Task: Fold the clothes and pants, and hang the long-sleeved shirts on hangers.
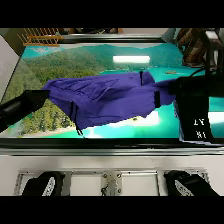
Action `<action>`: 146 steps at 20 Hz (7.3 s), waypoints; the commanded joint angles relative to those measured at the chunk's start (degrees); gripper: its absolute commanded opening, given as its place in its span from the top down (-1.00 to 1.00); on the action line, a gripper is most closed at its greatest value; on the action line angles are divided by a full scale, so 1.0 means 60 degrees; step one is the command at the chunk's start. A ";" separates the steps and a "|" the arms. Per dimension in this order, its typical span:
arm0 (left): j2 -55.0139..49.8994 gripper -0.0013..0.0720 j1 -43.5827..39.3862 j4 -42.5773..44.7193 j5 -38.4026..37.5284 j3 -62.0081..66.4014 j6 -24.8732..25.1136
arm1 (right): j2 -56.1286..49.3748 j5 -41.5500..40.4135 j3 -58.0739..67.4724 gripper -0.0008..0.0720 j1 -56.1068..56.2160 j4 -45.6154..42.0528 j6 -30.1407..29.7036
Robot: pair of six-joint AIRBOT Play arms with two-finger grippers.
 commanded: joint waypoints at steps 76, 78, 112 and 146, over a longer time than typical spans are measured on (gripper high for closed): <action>-0.2131 0.93 -0.2335 0.0127 0.0933 0.2218 0.0142 | 0.0579 -0.4058 -0.1614 0.97 -0.1708 0.2860 -0.0415; -0.1297 0.93 -0.2477 0.0149 0.1024 0.3169 0.0142 | 0.1198 -0.3993 0.0182 0.97 -0.1705 0.2867 -0.0412; 0.1151 0.94 -0.5406 0.0244 0.1872 0.4244 -0.0361 | 0.3759 -0.5213 0.2328 0.98 -0.1705 0.2444 -0.0433; -1.1118 0.93 -0.0506 0.1268 -0.0958 0.7741 0.0940 | -0.2495 -0.1566 -0.0423 0.98 0.2641 0.1421 0.1242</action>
